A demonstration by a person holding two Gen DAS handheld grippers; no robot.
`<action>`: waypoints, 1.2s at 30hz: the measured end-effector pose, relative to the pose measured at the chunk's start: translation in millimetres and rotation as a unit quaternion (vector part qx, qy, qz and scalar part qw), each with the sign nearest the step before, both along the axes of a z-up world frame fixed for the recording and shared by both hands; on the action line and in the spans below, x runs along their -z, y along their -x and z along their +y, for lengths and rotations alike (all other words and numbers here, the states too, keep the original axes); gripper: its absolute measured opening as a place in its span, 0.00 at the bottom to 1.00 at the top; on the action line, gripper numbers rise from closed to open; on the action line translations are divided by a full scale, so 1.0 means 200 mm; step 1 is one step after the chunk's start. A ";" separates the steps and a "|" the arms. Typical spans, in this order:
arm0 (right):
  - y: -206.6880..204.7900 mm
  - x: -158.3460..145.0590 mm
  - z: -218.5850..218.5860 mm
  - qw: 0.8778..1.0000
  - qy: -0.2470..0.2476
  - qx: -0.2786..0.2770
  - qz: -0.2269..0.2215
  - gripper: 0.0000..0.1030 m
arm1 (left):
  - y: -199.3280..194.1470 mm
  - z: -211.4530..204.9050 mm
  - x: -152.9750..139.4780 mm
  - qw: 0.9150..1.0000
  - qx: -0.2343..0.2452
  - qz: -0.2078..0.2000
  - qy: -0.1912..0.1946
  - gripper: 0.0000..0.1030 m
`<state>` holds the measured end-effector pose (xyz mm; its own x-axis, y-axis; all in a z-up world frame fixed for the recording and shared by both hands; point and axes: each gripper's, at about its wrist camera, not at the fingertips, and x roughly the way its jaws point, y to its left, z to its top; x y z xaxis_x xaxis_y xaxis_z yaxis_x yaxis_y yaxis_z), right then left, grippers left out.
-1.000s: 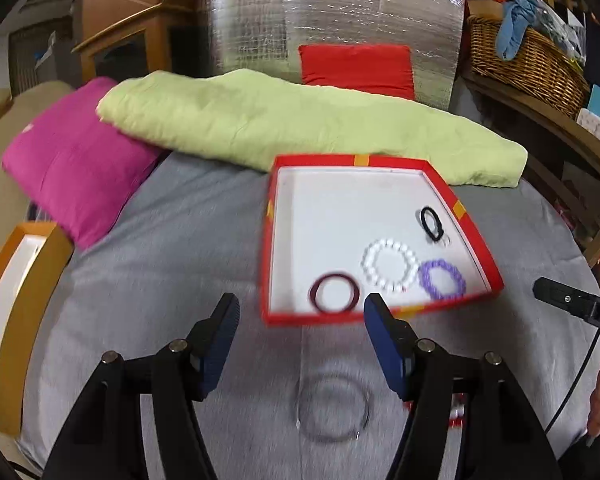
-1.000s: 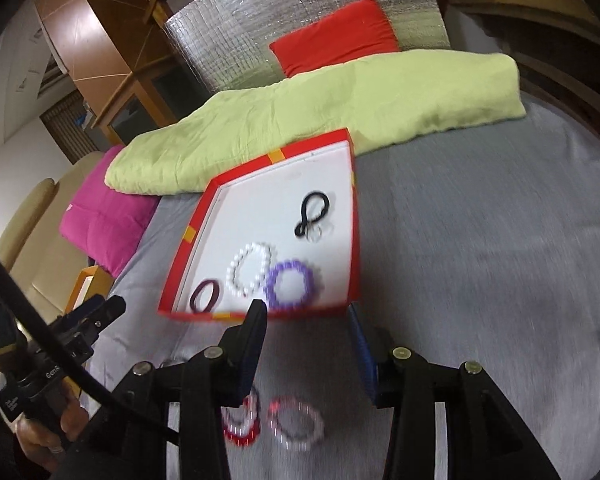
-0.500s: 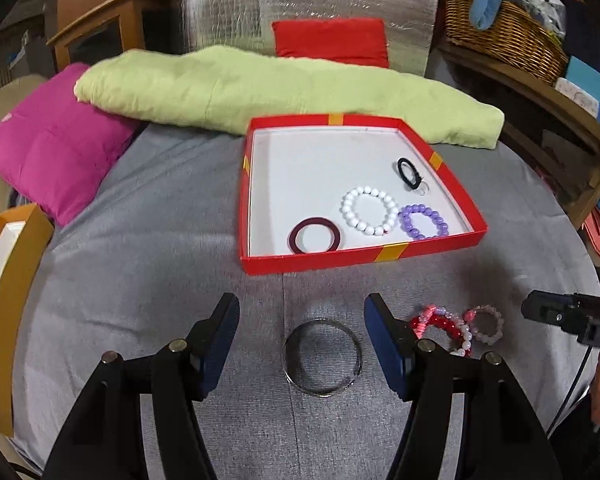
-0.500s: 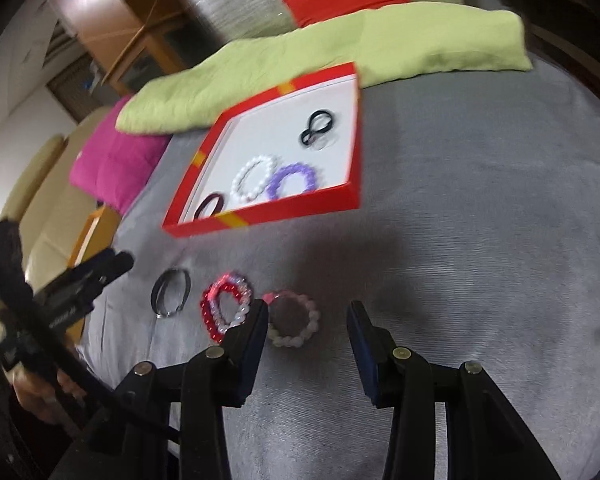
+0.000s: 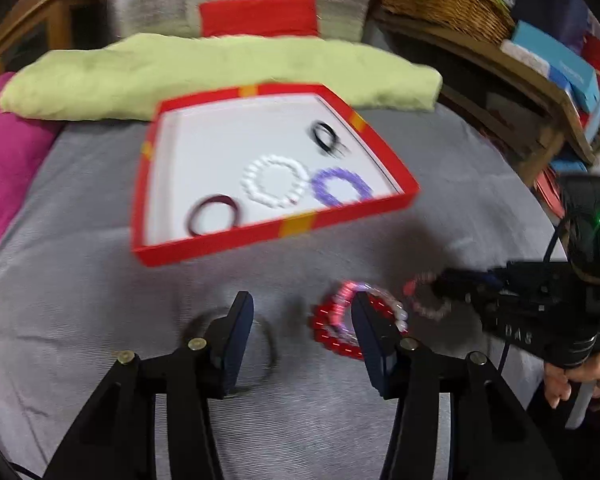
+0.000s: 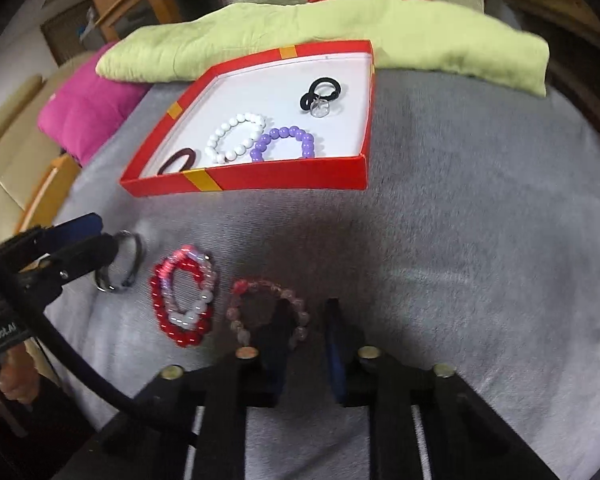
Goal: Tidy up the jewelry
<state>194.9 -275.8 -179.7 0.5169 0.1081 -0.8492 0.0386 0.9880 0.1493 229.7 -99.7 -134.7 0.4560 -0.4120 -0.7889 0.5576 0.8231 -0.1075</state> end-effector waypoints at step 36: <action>0.05 -0.11 -0.18 0.992 -0.088 0.073 -0.061 0.08 | -0.16 0.21 -0.13 0.992 -0.058 -0.029 0.111 0.07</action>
<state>185.3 -312.7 -157.6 0.6353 0.1652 -0.7544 0.1499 0.9319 0.3303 260.8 -57.7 -108.9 0.5526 -0.5153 -0.6551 0.4714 0.8414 -0.2642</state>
